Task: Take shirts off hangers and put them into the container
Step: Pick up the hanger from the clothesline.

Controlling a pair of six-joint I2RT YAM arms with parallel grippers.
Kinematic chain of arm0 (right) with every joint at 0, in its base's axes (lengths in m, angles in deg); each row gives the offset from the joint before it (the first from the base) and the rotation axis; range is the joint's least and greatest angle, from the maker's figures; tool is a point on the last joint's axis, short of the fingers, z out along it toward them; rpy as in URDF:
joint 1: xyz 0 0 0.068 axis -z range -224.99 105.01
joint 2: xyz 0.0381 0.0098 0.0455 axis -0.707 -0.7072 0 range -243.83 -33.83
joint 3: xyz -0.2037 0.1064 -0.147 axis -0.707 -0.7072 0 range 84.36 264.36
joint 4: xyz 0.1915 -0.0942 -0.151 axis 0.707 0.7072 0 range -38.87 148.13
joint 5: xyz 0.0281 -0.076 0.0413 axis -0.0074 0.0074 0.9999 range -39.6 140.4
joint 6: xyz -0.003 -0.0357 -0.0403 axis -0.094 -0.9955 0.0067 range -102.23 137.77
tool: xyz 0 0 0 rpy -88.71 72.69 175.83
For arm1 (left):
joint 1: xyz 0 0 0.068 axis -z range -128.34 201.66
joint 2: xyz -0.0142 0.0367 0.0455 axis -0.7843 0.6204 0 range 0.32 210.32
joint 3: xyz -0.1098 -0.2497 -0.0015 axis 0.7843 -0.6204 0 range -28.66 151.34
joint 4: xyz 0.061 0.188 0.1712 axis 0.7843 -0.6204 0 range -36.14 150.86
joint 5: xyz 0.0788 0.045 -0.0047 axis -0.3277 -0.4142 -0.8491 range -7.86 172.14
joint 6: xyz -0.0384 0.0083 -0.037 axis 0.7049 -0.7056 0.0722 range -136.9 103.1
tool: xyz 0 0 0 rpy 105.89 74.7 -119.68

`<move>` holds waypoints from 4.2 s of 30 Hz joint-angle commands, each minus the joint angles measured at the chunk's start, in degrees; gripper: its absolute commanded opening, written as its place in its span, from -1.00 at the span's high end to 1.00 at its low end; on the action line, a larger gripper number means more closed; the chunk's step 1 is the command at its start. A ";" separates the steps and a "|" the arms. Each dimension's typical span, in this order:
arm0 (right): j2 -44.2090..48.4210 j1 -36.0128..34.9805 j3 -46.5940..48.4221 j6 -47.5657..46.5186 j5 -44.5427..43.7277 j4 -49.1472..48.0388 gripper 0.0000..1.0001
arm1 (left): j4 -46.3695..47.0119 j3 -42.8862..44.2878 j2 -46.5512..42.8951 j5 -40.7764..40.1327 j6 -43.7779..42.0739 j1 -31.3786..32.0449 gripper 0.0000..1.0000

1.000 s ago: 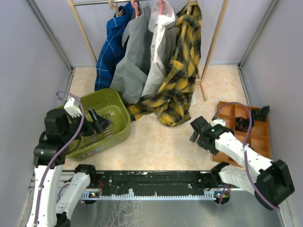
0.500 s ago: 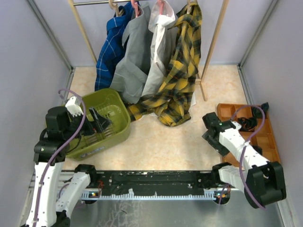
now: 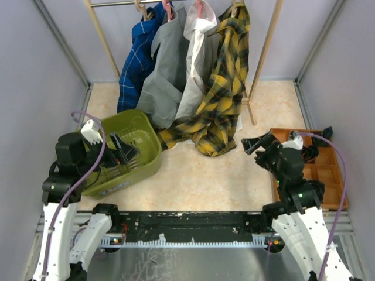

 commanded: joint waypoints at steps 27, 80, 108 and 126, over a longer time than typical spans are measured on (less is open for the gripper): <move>-50.98 -19.91 73.61 -33.75 -22.30 4.83 -0.80 | 7.85 -2.19 -0.73 12.05 1.76 -0.35 -0.94; -57.25 -13.54 93.85 -52.36 -7.89 2.27 1.00 | 13.47 -2.73 -1.37 0.39 4.33 -0.35 -0.92; -36.97 -13.54 87.59 -44.81 11.22 21.12 1.00 | 12.09 1.80 0.37 -1.98 8.01 -0.35 -0.92; -34.90 -13.56 90.02 -43.73 11.14 30.48 1.00 | 11.36 0.11 -2.38 -2.54 10.67 -0.33 -0.92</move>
